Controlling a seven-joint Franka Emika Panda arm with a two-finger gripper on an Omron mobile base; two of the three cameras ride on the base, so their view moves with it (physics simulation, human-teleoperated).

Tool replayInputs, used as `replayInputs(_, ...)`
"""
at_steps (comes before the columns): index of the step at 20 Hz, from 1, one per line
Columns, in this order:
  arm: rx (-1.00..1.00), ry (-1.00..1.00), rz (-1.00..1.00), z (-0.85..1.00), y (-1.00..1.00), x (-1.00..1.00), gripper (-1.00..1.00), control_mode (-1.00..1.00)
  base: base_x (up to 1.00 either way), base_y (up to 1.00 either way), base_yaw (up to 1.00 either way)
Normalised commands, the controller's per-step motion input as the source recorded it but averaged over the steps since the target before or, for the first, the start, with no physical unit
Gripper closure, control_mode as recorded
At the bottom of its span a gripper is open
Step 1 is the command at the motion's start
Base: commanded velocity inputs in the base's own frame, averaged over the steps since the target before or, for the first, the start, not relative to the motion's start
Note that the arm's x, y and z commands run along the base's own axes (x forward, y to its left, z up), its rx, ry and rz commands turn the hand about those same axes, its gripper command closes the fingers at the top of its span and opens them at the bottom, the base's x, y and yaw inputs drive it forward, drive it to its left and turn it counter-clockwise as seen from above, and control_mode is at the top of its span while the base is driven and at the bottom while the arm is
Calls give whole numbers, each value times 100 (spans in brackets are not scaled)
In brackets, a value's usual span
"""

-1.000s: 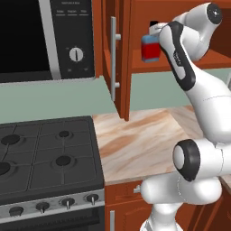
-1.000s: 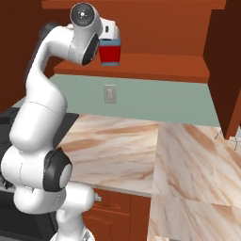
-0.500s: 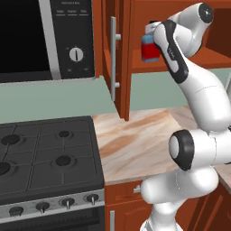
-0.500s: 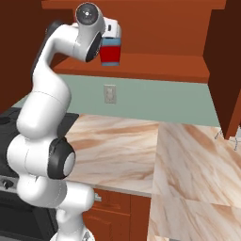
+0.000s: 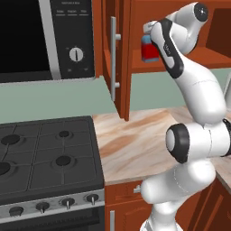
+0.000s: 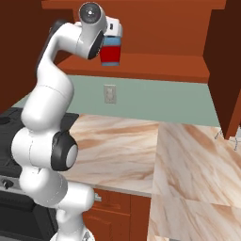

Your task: Open the cabinet directly in front. Then move the liquor and the mug to the dining counter with the candle on it.

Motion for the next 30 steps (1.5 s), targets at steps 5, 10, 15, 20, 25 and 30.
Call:
replayInputs(5,0,0,0,0,-7,15,-100,-100,0,0,0)
replayInputs(10,0,0,0,0,-16,10,-100,-100,0,0,0)
replayInputs(15,0,0,0,0,-11,6,-100,-100,0,0,0)
replayInputs(20,0,0,0,-5,0,6,-100,-100,0,0,0)
replayInputs(25,0,2,0,-12,0,9,-100,-100,0,0,0)
replayInputs(30,0,2,0,-14,0,16,-100,-100,0,0,0)
